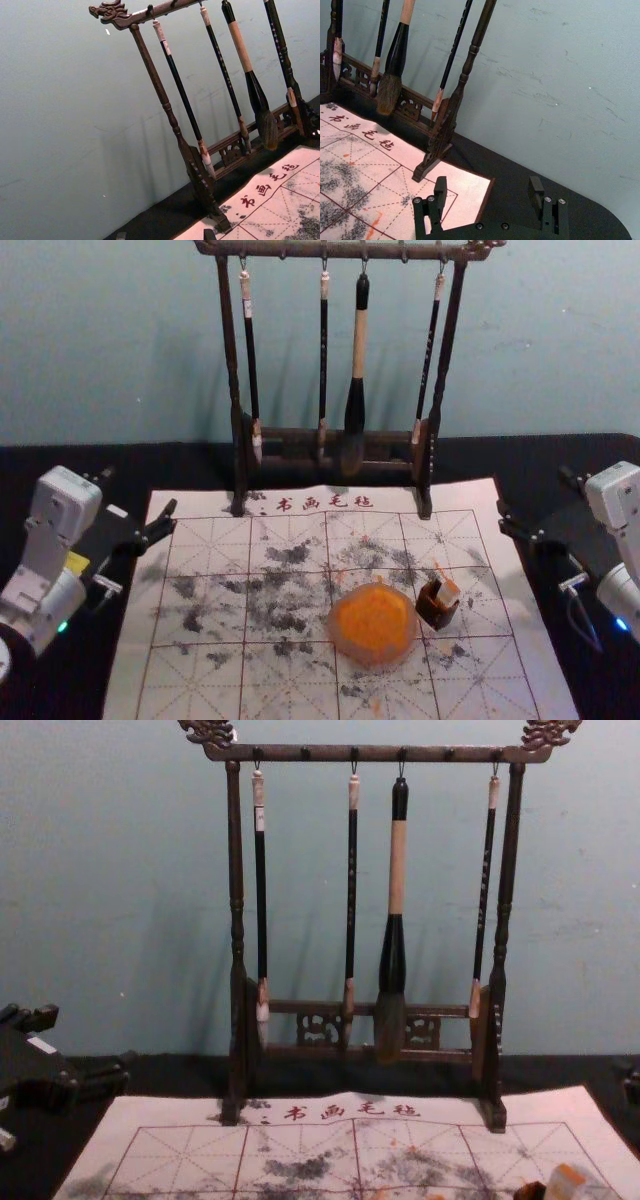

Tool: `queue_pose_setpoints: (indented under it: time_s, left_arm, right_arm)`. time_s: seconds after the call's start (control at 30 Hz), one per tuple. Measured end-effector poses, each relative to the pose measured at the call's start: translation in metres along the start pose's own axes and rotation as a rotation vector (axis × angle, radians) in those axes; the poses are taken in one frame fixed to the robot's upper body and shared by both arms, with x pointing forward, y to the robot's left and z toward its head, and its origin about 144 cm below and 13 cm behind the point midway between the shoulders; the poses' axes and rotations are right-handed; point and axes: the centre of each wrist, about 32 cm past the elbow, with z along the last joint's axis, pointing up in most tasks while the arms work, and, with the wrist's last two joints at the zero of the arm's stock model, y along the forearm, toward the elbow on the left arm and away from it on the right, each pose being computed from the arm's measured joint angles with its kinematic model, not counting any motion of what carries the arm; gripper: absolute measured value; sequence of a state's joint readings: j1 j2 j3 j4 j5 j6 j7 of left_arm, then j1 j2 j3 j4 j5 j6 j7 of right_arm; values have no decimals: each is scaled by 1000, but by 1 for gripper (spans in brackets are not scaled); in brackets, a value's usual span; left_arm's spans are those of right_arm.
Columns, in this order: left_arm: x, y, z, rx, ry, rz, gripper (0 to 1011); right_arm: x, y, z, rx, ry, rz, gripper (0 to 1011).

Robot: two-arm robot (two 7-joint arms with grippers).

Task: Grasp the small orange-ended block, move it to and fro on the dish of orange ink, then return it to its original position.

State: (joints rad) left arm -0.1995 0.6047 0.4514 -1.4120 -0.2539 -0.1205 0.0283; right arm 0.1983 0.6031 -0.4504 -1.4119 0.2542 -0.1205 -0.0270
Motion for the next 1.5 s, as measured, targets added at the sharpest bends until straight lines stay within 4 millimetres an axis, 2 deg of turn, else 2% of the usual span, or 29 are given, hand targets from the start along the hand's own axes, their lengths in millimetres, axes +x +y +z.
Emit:
queue_pose_setpoints:
  time_s: [1.5]
  left_arm:
    - [0, 0, 0, 0, 0, 0, 1001]
  right_arm:
    - [1, 0, 0, 0, -2, -1, 1000]
